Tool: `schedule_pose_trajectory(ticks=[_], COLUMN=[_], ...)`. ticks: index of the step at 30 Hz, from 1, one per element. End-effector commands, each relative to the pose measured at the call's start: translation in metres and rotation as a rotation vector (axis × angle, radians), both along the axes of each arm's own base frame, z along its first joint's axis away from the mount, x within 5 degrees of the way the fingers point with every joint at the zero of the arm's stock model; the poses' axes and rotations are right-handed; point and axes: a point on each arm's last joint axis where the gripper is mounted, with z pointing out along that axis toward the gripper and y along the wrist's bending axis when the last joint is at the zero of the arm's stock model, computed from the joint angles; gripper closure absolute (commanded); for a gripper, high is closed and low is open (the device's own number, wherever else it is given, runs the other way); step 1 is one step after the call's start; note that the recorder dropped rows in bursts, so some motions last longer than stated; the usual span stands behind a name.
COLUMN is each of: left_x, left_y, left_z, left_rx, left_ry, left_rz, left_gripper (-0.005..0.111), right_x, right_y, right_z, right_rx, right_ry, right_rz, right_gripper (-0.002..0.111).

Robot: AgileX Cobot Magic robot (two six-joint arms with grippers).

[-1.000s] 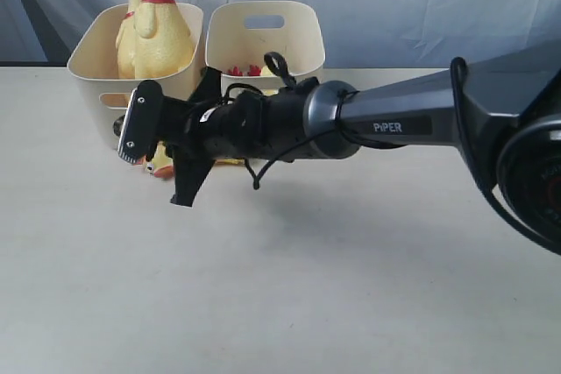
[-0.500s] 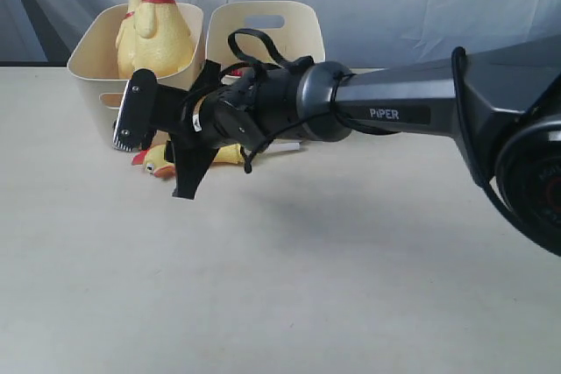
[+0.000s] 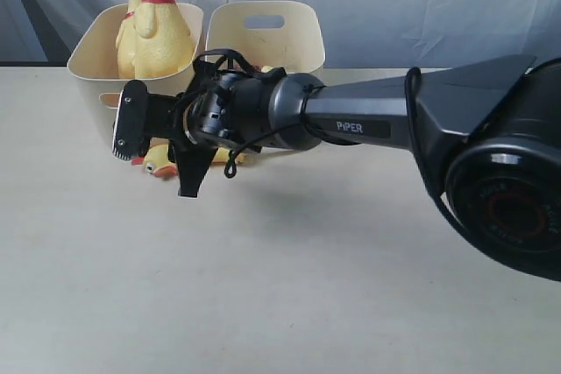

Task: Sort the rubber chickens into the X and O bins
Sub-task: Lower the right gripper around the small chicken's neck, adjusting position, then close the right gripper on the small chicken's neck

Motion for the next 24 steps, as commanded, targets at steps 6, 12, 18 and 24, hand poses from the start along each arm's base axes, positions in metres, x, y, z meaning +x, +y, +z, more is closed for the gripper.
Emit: schedule_pose_trajectory(ticks=[6,12,18,24], left_x=[-0.001,-0.001,-0.001,-0.001], left_y=[0.000,0.000,0.000,0.000], left_z=[0.000,0.000,0.000,0.000], left_rx=[0.002,0.002,0.002,0.002], left_ry=[-0.010,-0.010,-0.010,-0.010], left_rz=[0.001,0.001,0.001,0.001], left_gripper=[0.082,0.082,0.082,0.082], right_x=[-0.001,0.000,0.002,0.006], right_y=[-0.005,-0.001,-0.002,-0.004], right_z=[0.006,0.013,-0.004,-0.015], right_rx=[-0.100,-0.060,-0.127,-0.150], right_ry=[-0.032,-0.011,-0.025,-0.026], right_rz=[-0.121,-0.150,-0.139,-0.135], right_gripper=[0.063,0.063,0.063,0.063])
